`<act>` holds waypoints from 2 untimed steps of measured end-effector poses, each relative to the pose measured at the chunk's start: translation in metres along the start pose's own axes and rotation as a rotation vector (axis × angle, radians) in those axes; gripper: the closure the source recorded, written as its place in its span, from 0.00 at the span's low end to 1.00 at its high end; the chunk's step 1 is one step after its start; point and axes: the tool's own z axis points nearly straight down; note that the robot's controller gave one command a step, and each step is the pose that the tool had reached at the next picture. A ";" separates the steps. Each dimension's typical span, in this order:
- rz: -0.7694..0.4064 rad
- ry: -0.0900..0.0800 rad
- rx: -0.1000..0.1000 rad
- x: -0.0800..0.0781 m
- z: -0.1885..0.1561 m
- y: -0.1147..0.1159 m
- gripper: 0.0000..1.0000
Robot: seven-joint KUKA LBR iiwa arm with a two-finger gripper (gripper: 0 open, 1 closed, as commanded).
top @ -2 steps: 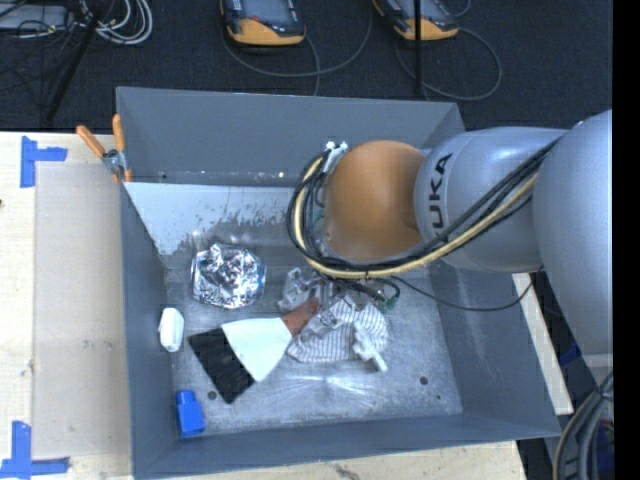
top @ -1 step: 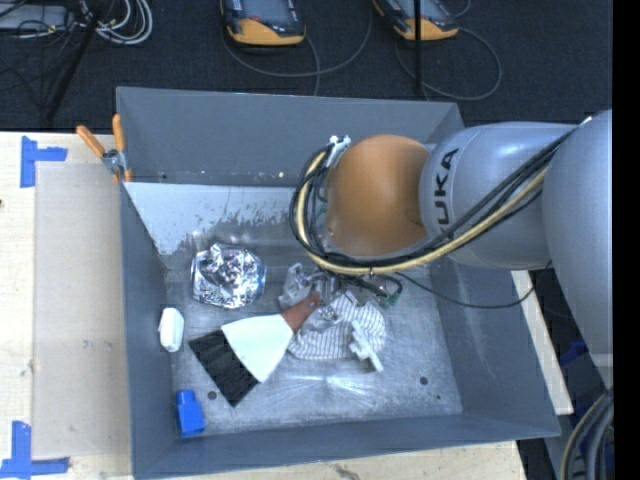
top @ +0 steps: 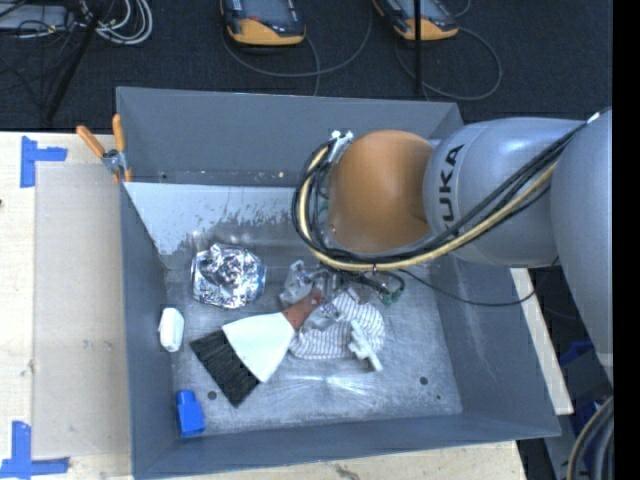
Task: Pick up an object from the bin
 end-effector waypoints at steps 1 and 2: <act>0.000 0.002 -0.001 0.001 -0.019 0.001 1.00; 0.000 0.002 -0.001 0.001 -0.036 0.001 1.00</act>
Offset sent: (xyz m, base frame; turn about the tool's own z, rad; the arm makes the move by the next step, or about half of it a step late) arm -0.0001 -0.0001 0.0807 0.0000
